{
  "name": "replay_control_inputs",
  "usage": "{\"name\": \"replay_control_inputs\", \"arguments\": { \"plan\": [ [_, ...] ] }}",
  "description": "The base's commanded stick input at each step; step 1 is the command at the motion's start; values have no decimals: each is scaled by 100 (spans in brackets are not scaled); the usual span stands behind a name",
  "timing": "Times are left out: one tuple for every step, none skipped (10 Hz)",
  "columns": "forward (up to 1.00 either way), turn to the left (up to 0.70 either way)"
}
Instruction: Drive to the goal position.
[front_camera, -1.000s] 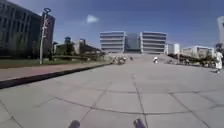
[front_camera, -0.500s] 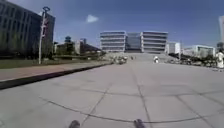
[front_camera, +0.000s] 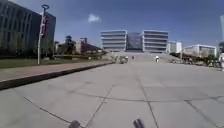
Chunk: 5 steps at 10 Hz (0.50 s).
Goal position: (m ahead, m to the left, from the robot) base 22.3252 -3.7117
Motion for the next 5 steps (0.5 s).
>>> {"name": "replay_control_inputs", "arguments": {
  "plan": [
    [50,0],
    [50,0],
    [50,0],
    [50,0],
    [50,-1]
  ]
}}
